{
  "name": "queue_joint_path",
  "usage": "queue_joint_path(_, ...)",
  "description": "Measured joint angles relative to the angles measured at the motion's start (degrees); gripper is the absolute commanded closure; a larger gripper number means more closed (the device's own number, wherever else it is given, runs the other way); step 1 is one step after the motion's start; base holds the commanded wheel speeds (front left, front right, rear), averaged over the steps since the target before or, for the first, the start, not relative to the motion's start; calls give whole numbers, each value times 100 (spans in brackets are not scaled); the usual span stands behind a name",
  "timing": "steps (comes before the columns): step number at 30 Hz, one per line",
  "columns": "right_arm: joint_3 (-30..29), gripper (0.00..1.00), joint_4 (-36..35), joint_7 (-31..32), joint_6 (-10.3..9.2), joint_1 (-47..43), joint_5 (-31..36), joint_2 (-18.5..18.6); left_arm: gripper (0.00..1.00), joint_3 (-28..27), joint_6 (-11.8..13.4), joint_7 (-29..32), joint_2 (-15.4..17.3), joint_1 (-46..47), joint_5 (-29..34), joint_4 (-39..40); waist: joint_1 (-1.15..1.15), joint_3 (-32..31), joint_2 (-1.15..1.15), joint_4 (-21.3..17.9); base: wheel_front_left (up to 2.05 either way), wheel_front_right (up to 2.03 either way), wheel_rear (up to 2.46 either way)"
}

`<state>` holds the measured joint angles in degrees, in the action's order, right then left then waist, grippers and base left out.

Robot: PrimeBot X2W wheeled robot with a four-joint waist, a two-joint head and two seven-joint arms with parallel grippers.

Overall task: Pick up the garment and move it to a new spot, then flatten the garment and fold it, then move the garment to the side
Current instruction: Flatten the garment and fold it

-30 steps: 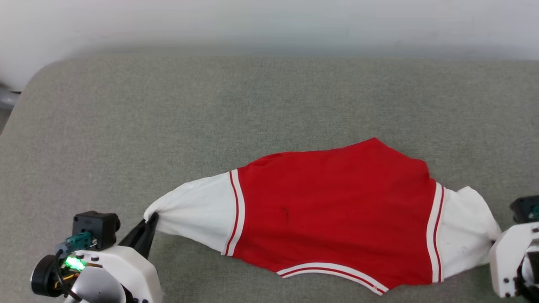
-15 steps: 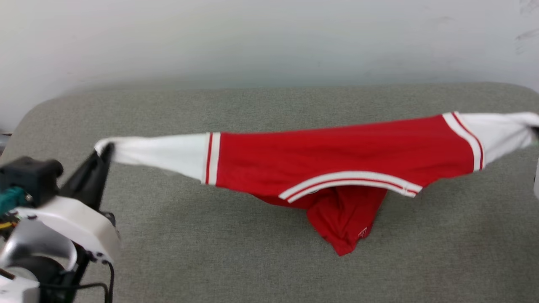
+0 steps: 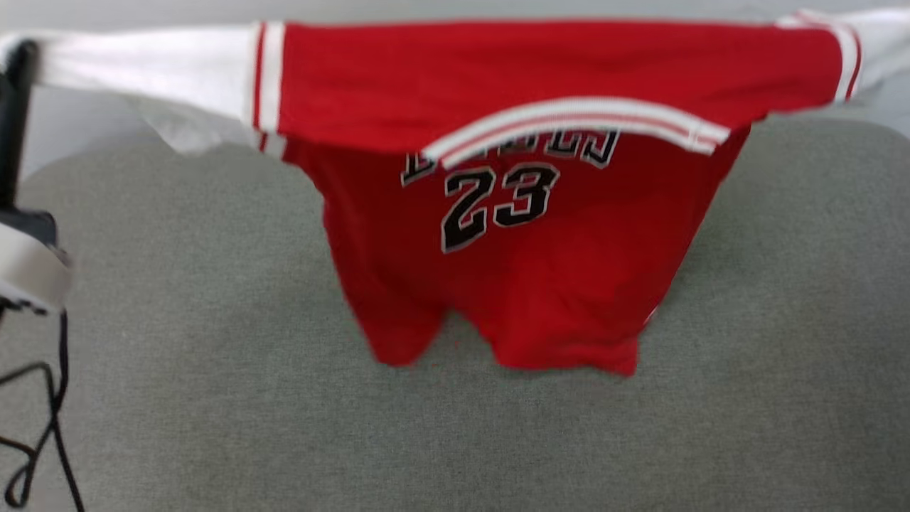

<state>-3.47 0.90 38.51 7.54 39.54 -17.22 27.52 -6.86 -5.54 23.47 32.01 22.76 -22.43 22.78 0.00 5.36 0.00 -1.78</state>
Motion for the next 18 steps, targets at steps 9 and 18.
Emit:
queue_joint_path(9,-119,100,353,-276,1,1483,404,-190,100,135,-131,-212,526,1532,-229,-745,0,711,0,40,0,0,0)
queue_joint_path(18,-151,100,1270,-914,1,3426,1235,-375,100,1009,-193,-969,995,3849,-85,-2248,1,1761,0,167,0,0,0)
